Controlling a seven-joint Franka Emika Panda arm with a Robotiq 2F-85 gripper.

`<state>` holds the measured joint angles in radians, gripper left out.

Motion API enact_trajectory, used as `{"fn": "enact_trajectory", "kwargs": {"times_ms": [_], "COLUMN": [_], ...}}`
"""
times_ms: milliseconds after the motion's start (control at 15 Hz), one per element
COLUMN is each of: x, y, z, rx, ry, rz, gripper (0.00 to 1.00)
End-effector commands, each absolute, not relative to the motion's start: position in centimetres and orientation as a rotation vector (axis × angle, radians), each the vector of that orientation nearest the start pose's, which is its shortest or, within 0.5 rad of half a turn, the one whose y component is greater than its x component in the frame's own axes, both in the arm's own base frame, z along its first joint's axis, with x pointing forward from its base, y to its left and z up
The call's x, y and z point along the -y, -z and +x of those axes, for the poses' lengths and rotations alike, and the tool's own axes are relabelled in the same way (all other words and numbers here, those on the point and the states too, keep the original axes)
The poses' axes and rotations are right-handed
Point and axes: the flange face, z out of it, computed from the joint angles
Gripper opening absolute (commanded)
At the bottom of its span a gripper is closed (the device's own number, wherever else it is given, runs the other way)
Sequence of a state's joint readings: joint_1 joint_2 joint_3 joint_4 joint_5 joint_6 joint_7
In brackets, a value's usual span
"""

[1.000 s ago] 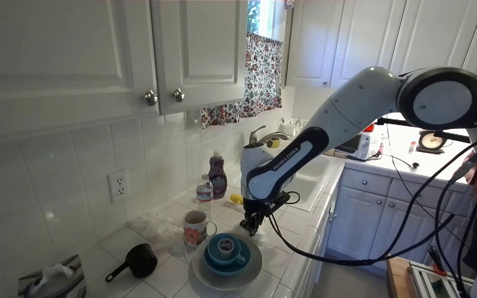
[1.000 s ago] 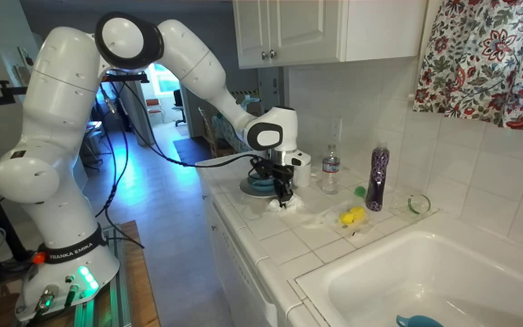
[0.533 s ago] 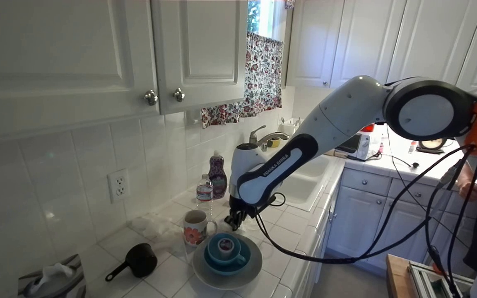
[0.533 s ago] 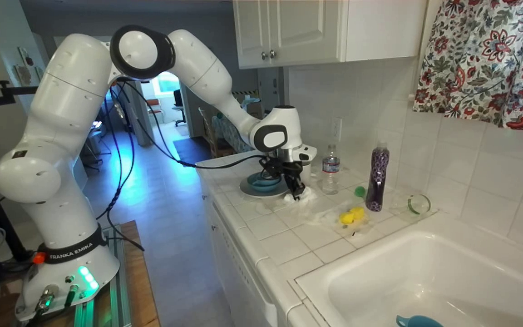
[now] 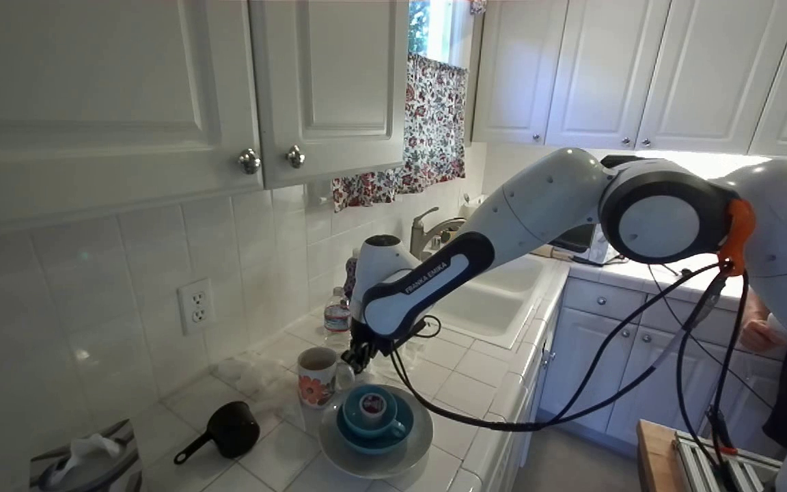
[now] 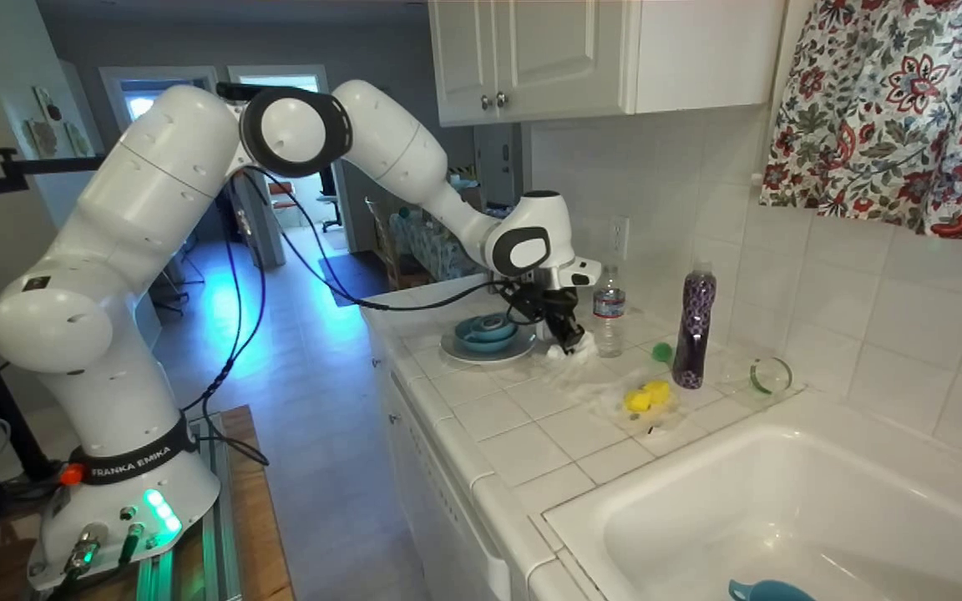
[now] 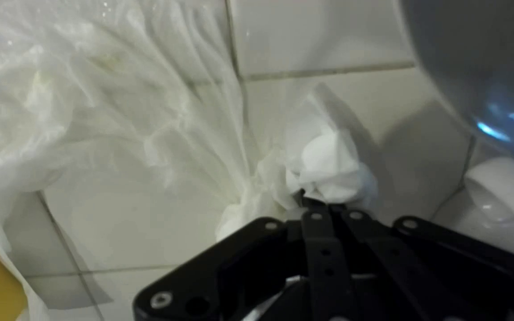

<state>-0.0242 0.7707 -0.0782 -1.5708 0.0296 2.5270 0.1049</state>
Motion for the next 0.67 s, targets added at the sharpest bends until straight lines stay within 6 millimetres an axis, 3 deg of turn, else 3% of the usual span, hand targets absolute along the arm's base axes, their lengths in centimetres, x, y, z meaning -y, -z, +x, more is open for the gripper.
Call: {"fn": "enact_trajectory", "kwargs": {"times_ms": [0, 267, 600], "x": [5.7, 6.0, 6.7], "y": [-17.7, -17.7, -17.8], "z": [74.9, 74.8, 72.2], "rx": [-0.301, -0.288, -0.298], "ry": [0.281, 0.273, 0.216], "rz": [-3.142, -3.153, -3.145], "gripper": [0.01, 0.01, 0.01]}}
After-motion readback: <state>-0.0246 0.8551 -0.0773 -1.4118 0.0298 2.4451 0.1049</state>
